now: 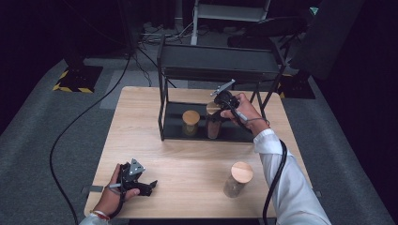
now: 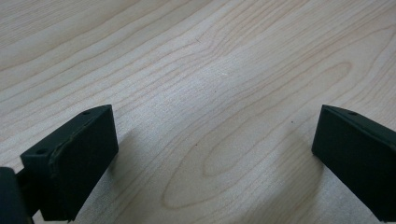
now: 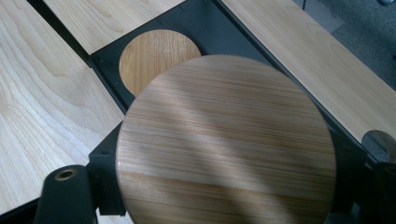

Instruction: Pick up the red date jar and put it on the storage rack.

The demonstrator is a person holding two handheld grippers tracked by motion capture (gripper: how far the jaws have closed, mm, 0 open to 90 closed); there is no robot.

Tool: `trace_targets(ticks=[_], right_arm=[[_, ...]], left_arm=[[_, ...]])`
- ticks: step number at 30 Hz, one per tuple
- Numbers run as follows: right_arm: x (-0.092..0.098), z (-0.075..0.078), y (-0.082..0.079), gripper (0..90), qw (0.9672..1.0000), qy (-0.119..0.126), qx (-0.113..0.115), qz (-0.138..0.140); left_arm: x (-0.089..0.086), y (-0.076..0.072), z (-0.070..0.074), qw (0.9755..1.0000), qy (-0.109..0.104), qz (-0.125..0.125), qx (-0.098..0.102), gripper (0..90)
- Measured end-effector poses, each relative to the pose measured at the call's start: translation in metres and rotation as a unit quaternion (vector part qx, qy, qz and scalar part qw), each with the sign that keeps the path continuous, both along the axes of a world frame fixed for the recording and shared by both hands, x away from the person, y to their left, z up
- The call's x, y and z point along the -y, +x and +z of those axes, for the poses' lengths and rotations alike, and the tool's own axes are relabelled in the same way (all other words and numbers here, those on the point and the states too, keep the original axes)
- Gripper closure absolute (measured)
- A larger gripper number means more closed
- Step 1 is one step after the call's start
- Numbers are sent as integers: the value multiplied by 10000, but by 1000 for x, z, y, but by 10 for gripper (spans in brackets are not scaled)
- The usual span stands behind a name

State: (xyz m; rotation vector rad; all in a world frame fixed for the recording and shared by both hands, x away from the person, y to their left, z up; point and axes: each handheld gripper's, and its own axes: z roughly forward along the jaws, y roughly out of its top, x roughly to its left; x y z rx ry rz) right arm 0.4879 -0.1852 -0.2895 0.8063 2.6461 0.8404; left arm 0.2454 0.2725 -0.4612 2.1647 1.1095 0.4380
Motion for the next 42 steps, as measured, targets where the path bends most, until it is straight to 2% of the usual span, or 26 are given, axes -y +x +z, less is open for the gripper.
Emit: trace_targets(ticks=[19,26,38,40,42], right_arm=[[5,-18,12,234,9992,213,-47,-324],[9,-21,13,233,9987,333,-71,-372],[12,-23,11,228,9988,361,-6,-331],[12,-23,8,161,9987,363,70,-360],[14,-23,5,145,9982,419,122,-399]], left_arm=[[-1,0,0,10000,7,-28,5,0],[-1,0,0,10000,1,-36,5,0],[-1,0,0,10000,2,-37,5,0],[-1,0,0,10000,3,-38,4,0],[-1,0,0,10000,2,-39,5,0]])
